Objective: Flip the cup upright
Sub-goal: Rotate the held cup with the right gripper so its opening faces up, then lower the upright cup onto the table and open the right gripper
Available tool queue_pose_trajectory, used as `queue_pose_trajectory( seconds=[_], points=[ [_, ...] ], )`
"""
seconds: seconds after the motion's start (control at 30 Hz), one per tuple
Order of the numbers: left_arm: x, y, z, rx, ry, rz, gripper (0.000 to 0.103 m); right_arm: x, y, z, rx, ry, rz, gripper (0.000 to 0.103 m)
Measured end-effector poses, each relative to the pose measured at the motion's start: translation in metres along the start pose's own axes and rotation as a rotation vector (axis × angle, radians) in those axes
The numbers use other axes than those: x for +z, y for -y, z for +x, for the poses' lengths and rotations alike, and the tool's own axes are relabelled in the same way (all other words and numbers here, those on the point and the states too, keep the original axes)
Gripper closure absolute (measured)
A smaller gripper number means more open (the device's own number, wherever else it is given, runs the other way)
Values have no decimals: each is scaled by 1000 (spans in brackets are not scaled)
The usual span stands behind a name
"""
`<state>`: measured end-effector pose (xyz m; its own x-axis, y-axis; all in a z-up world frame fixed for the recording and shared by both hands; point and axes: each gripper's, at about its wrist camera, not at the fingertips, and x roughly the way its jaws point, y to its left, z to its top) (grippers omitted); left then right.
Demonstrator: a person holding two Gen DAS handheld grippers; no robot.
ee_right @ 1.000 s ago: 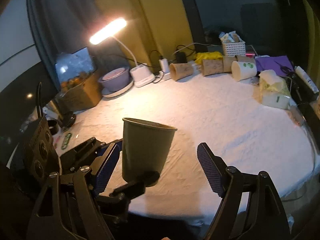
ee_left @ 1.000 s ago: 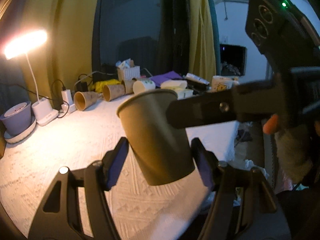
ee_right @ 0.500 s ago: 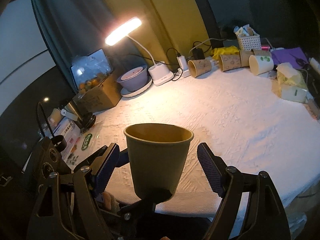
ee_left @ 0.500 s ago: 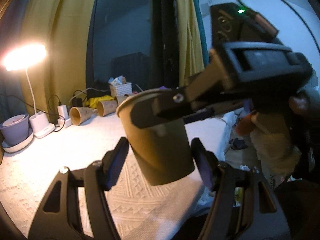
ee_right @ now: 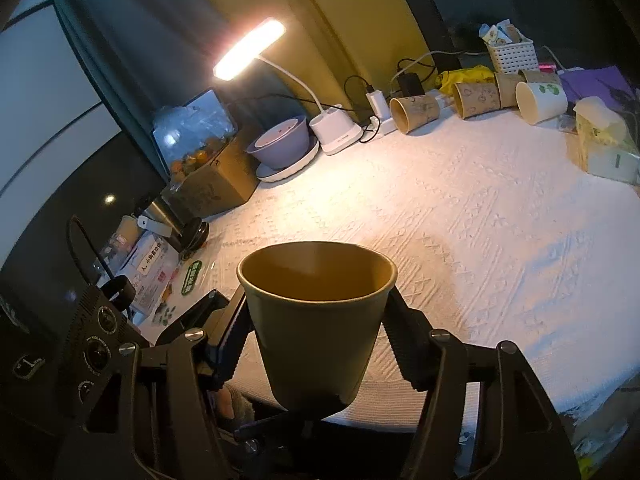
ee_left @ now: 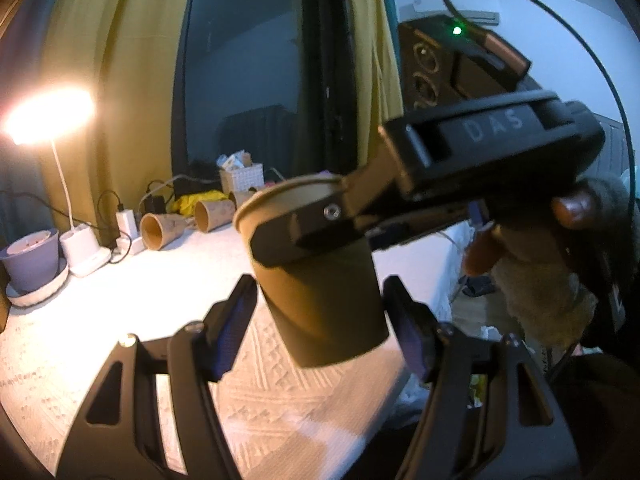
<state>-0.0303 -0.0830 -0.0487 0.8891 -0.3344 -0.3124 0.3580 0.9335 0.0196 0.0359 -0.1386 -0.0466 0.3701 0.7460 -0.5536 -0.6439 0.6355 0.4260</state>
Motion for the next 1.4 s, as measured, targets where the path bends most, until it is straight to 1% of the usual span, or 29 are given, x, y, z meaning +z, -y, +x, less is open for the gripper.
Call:
queue_pose_trajectory(
  seconds=[0.07,0.13,0.23,0.3,0.47,0.57,0.7,0.87,1.03,1.13,1.23,1.4],
  points=[
    [-2,-3,2,-3,-20,-10,23,2,-1,0,-9,6,-3,37],
    [-4,-7,2,4,-31,-30,21,5,0,-1,-22,22,-7,37],
    [-7,-17,5,26,-64,-74,21,13,2,-6,-73,75,-20,37],
    [-8,-26,7,57,-102,-104,21,20,4,-8,-138,119,-41,37],
    [-10,-52,11,129,-171,-189,21,28,15,-2,-283,193,-93,37],
    [-11,-71,14,184,-212,-256,21,28,26,6,-350,214,-123,37],
    [-10,-98,20,238,-244,-342,21,26,41,29,-446,202,-181,37],
    [-11,-123,30,272,-268,-408,21,26,64,56,-486,170,-189,37],
    [-10,-136,40,277,-277,-444,21,29,65,66,-485,168,-213,37],
    [-11,-137,43,272,-285,-455,21,27,62,72,-503,161,-249,37],
    [-13,-137,45,269,-286,-464,21,23,63,74,-499,148,-232,37],
    [-14,-135,46,263,-290,-467,21,15,59,74,-522,147,-229,37]
  ],
)
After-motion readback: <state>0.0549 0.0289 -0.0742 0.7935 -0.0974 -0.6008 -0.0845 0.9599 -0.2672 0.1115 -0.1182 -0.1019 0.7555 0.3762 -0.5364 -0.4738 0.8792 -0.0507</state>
